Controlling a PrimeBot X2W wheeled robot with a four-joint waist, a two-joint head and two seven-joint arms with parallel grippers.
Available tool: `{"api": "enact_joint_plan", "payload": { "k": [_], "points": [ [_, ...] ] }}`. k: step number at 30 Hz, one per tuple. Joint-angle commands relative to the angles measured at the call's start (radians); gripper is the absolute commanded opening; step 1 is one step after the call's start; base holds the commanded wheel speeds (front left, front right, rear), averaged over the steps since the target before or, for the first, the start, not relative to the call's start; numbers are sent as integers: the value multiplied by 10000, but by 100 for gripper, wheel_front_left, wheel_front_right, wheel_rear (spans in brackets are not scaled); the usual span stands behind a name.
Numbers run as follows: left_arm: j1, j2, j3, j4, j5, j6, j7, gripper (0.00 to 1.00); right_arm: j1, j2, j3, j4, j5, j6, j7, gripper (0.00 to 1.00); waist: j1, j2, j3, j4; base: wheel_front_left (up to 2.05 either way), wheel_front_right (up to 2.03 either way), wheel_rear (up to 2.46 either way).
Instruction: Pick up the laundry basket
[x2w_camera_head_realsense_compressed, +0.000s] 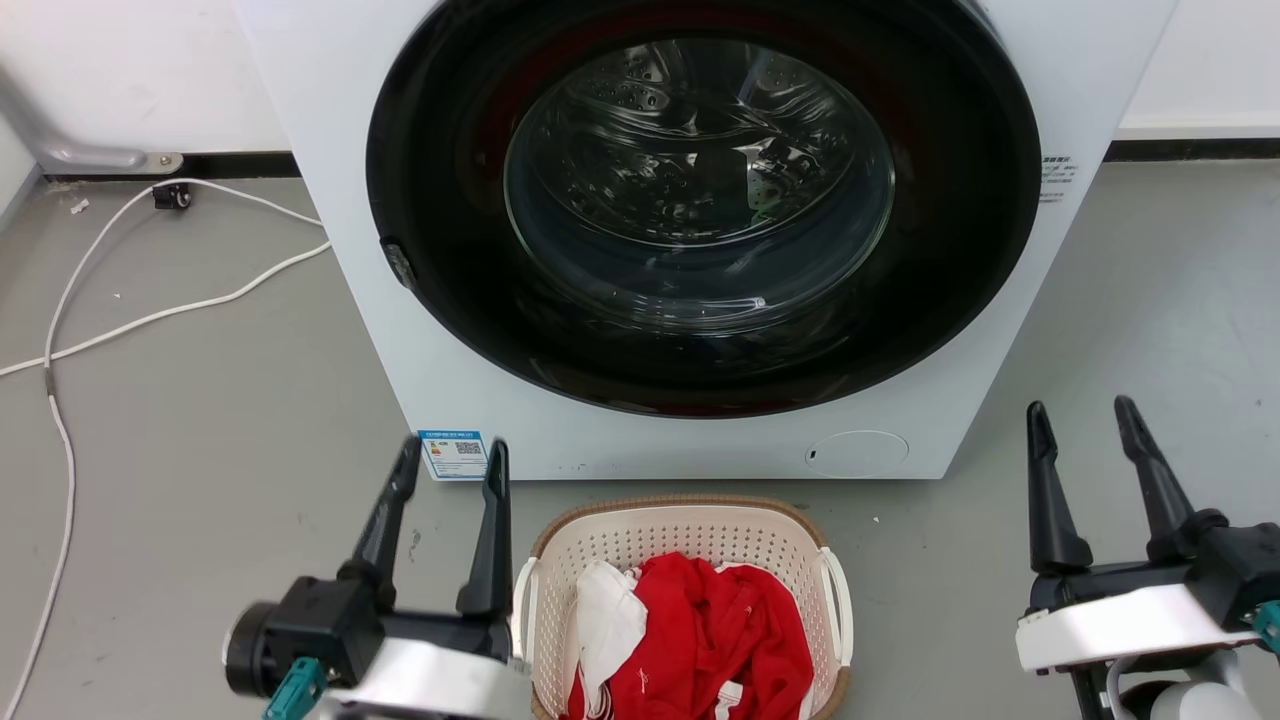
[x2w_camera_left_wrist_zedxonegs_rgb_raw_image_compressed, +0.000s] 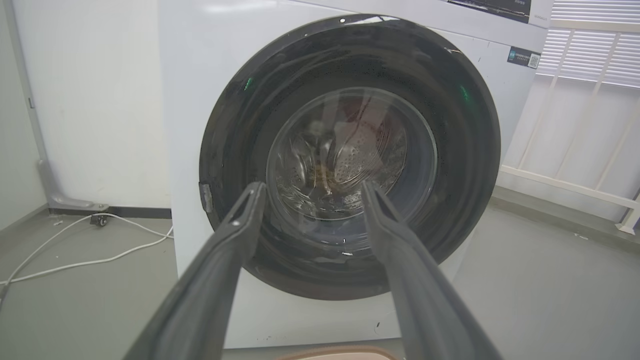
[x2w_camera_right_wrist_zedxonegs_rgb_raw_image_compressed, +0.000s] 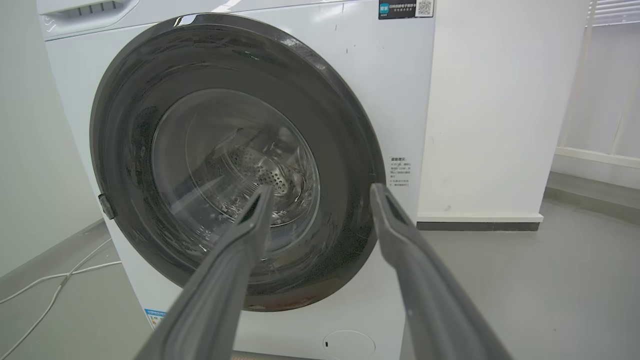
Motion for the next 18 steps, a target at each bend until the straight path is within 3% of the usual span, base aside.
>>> {"api": "enact_joint_plan", "payload": {
  "k": [1, 7, 18],
  "points": [
    [185, -67, 68, 99, 9, -123, -41, 100, 67, -14, 20, 28, -31, -3, -85, 100, 0, 0, -5, 0, 0, 0, 0],
    [397, -516, 637, 856, 384, -1151, -168, 100, 139, -13, 21, 529, -129, -3, 43, 100, 0, 0, -15, -20, 0, 0, 0],
    [457, -1002, 1148, 1397, 1586, -1828, -379, 100, 29, -11, -68, 1088, -582, -3, 91, 100, 0, 0, 44, -16, 0, 0, 0]
  ]
}}
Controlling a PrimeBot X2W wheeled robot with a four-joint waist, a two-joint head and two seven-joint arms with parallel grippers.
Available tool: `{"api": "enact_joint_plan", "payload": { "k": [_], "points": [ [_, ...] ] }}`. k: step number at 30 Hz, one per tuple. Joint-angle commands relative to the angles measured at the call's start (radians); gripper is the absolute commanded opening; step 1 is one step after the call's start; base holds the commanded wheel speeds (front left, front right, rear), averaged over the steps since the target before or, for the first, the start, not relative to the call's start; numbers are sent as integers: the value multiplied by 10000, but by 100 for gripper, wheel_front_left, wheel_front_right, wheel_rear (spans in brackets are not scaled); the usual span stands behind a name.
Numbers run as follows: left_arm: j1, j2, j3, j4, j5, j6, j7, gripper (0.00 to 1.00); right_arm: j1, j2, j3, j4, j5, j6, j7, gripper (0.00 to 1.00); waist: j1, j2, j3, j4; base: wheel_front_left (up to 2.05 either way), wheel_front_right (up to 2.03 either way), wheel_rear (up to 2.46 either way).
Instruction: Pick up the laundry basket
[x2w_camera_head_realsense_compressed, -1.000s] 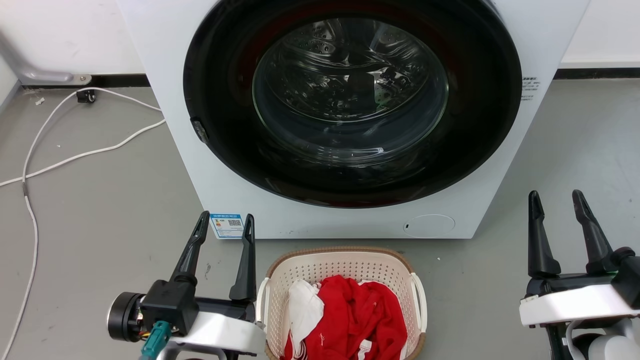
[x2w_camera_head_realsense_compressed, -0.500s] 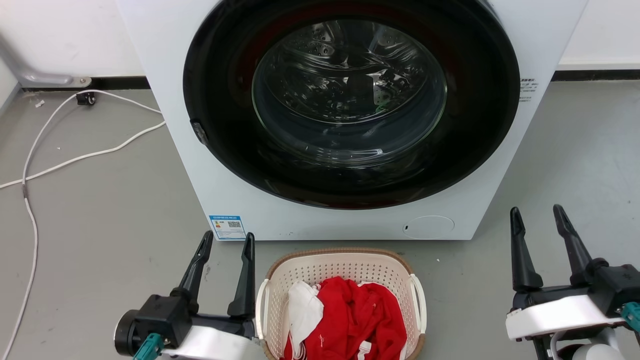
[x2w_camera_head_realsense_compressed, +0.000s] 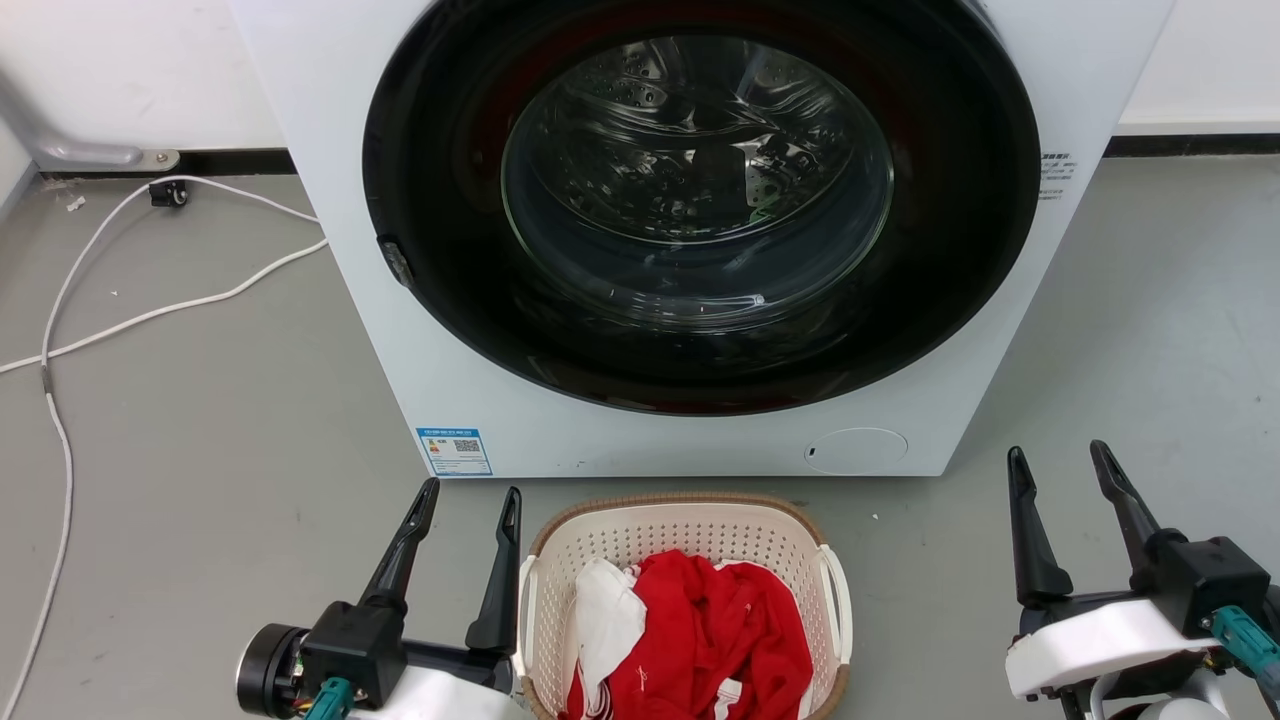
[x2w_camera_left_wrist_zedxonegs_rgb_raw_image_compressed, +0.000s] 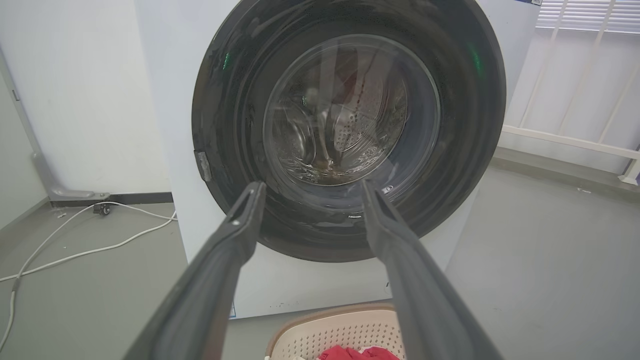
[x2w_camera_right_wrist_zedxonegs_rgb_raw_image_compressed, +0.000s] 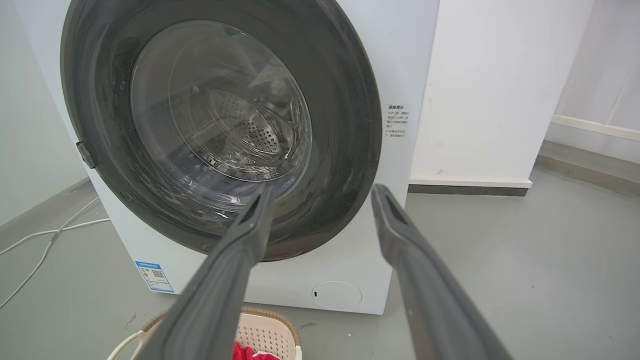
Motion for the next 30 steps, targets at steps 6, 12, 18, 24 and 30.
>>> {"api": "enact_joint_plan", "payload": {
  "k": [6, 12, 18, 24, 30],
  "points": [
    [95, -118, 140, 15, 474, -168, -132, 100, -137, -9, 21, 63, -276, -3, -145, 100, 0, 0, 18, 10, 0, 0, 0],
    [109, -177, 232, -24, 566, -256, -112, 100, -153, -9, 18, 109, -186, -3, -223, 100, 0, 0, 32, 24, 0, 0, 0],
    [112, -206, 297, -33, 582, -282, -112, 100, -181, -9, 41, 89, -123, -3, -223, 100, 0, 0, 104, 24, 0, 0, 0],
    [-40, -221, 335, 66, 540, -342, -110, 100, -266, -9, 52, 43, -55, -3, -216, 100, 0, 0, 376, 32, 0, 0, 0],
    [-401, -225, 411, 503, 564, -350, -112, 100, -596, -9, 230, 92, -180, -3, 17, 100, 0, 0, 1172, -1, 0, 0, 0]
  ]
}}
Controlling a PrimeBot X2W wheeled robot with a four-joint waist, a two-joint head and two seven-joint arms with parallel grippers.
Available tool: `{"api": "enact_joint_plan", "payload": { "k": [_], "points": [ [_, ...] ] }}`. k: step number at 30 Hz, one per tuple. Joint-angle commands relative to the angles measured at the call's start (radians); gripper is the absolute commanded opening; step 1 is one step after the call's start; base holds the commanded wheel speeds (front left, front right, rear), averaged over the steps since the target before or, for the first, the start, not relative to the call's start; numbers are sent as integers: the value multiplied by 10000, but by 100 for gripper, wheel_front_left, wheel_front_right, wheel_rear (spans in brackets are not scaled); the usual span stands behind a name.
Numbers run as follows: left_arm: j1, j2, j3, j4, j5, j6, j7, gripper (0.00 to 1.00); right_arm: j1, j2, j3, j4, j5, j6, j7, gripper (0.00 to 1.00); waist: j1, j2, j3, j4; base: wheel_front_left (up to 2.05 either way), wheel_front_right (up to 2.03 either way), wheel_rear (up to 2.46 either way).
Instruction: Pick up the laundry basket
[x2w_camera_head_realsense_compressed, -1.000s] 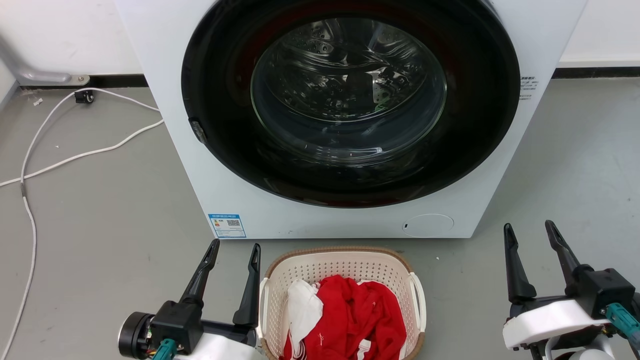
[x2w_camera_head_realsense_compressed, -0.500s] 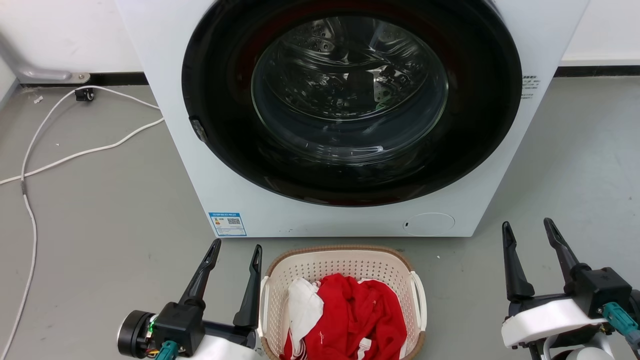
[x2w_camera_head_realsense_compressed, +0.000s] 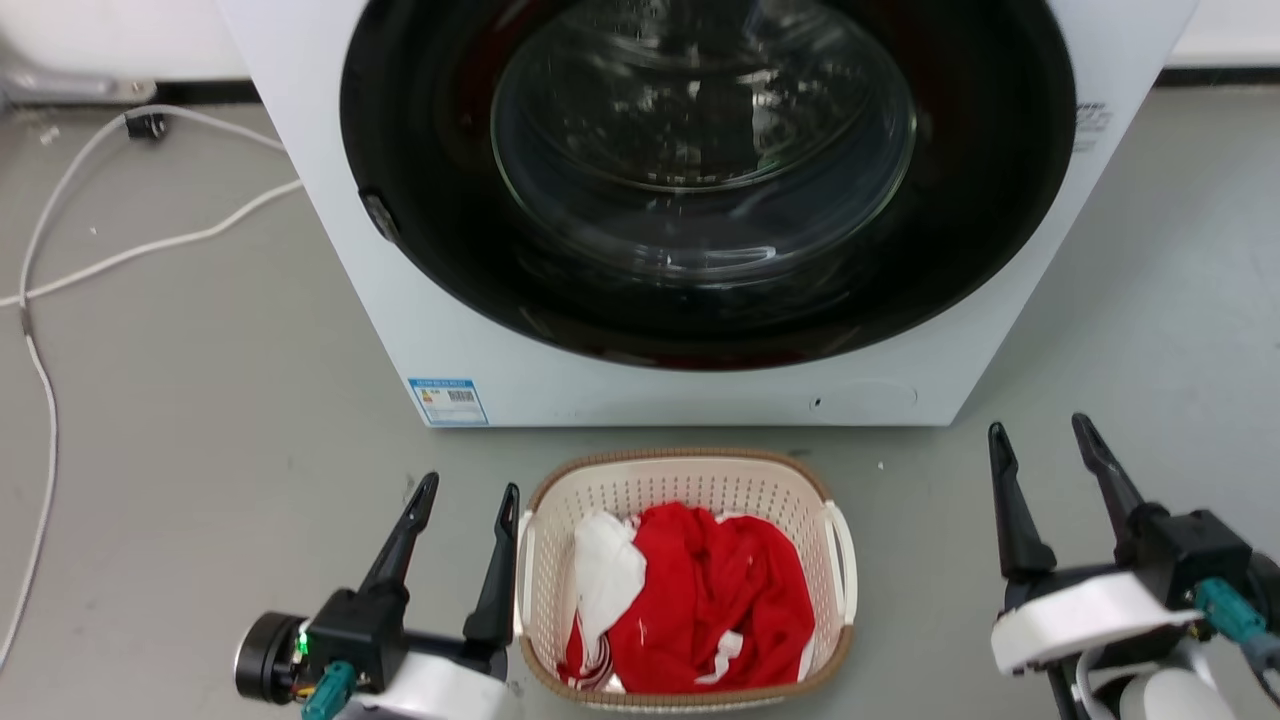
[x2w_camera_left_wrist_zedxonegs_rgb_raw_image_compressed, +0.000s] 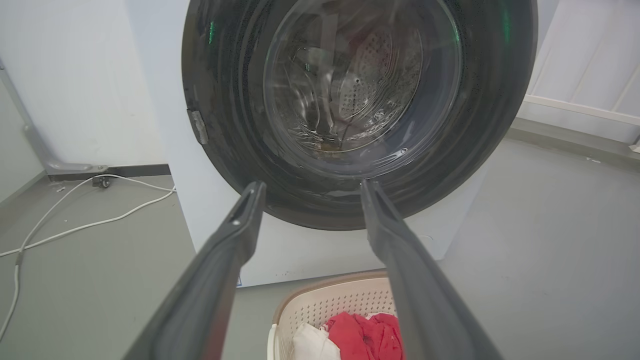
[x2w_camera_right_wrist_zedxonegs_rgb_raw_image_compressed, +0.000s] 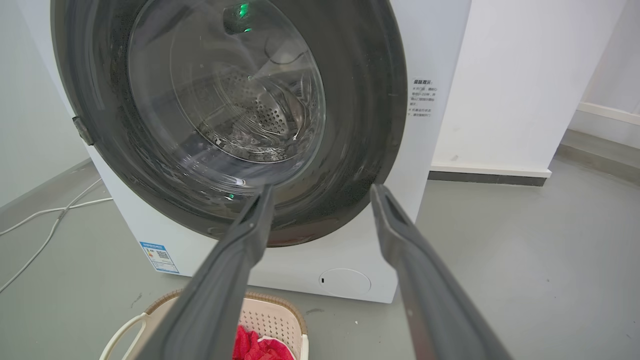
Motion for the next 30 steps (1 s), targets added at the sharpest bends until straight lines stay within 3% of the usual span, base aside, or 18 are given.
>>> {"api": "enact_joint_plan", "payload": {
  "k": [1, 9, 18, 30],
  "points": [
    [-316, -9, 54, 89, 36, -42, -26, 100, -315, -14, -23, -24, -29, -3, 31, 100, 0, -1, 555, -22, 0, 0, 0],
    [-2110, 346, 169, 1230, 181, -220, -24, 100, -1594, -11, -174, 264, -289, -3, 320, 100, 0, -1, 2824, 30, 0, 0, 0],
    [-4193, 1063, -363, 3229, -25, -300, -24, 100, -3004, -8, -63, 1307, -607, -3, 622, 100, 0, -1, 4640, 20, 0, 0, 0],
    [-7278, 1773, -2004, 7238, -1205, -307, 221, 100, -5217, -8, -159, 4680, -378, -3, 1312, 100, 0, -1, 6492, 73, 0, 0, 0]
  ]
}}
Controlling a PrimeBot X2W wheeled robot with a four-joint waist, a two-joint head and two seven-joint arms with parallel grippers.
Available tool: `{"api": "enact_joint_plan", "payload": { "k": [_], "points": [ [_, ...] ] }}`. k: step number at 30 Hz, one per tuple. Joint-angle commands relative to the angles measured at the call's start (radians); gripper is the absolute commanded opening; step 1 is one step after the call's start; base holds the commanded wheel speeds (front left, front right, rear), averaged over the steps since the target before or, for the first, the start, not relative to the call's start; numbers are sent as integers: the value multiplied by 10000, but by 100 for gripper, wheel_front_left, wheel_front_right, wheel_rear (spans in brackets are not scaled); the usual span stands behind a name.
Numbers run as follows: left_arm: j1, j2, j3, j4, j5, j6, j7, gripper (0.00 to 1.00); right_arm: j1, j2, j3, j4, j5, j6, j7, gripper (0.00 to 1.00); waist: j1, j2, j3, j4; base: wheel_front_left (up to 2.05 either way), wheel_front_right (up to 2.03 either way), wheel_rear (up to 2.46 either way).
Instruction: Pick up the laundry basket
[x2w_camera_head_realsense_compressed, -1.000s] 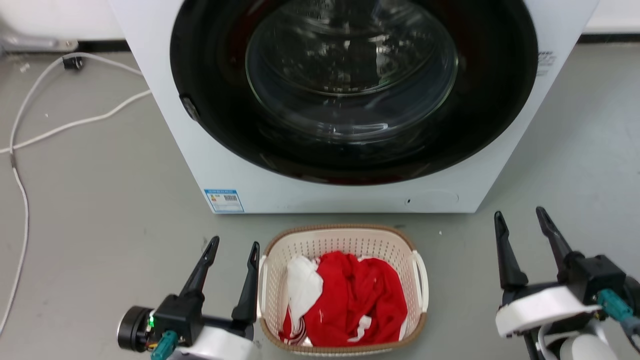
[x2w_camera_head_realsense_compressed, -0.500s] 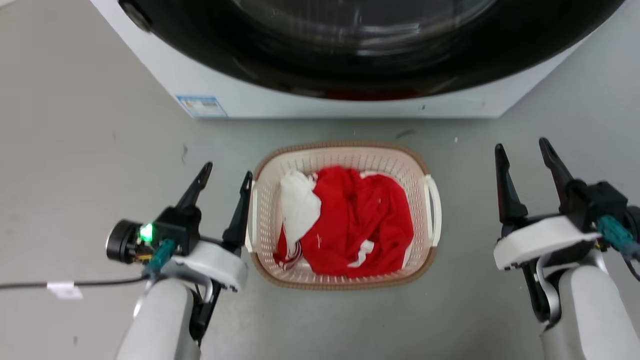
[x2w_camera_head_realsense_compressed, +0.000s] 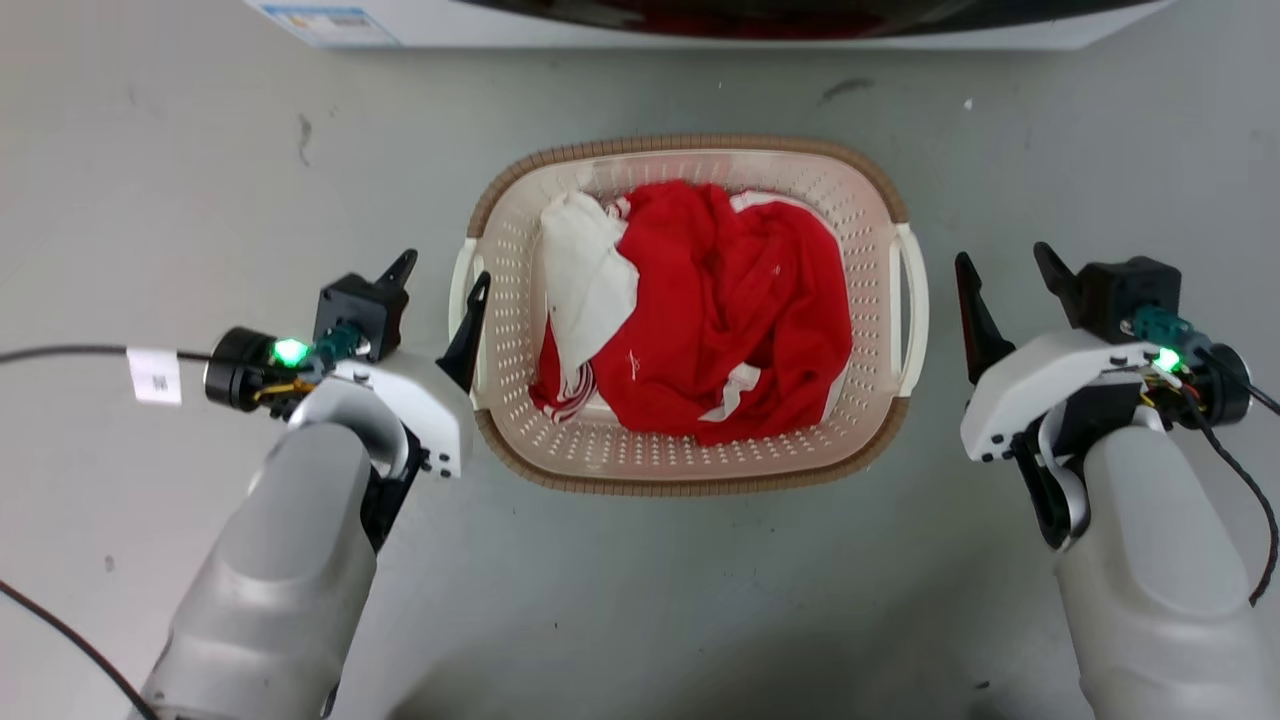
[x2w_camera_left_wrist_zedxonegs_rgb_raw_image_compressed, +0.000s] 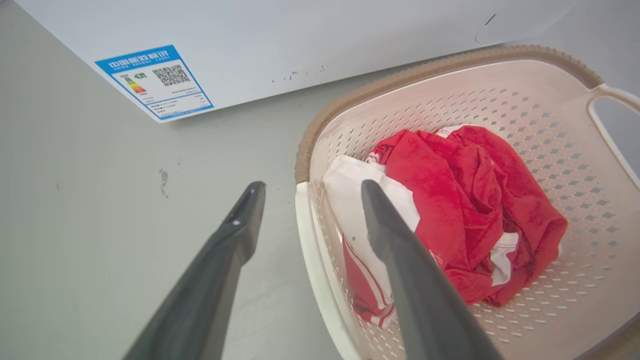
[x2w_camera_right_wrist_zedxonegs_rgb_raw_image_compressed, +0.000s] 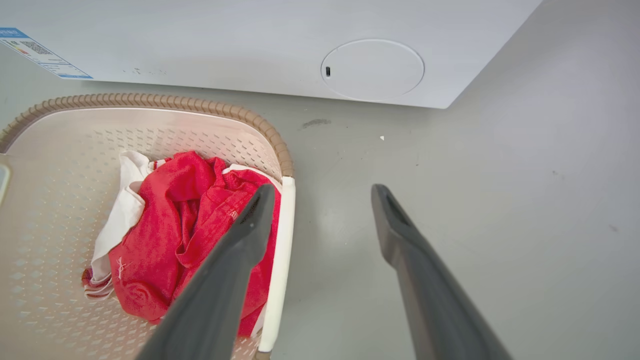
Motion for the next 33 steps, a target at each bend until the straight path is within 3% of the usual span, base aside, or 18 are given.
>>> {"api": "enact_joint_plan", "payload": {
  "k": [1, 13, 33],
  "points": [
    [-243, 56, -25, 109, -88, -7, 22, 100, -257, 2, 33, 86, 10, -3, 10, 100, -2, 0, 388, 45, 0, 0, 0],
    [-1836, 17, -1617, 2456, -1562, -8, 417, 100, -1964, 0, 978, 2807, 926, -3, 899, 100, -2, 0, 1261, 70, 0, 0, 0],
    [-2985, 256, -3946, 3209, -3659, 5, 2099, 100, -3879, -1, 1657, 5644, 1433, -3, 1174, 100, -2, 0, 1871, 248, 0, 0, 0]
  ]
}}
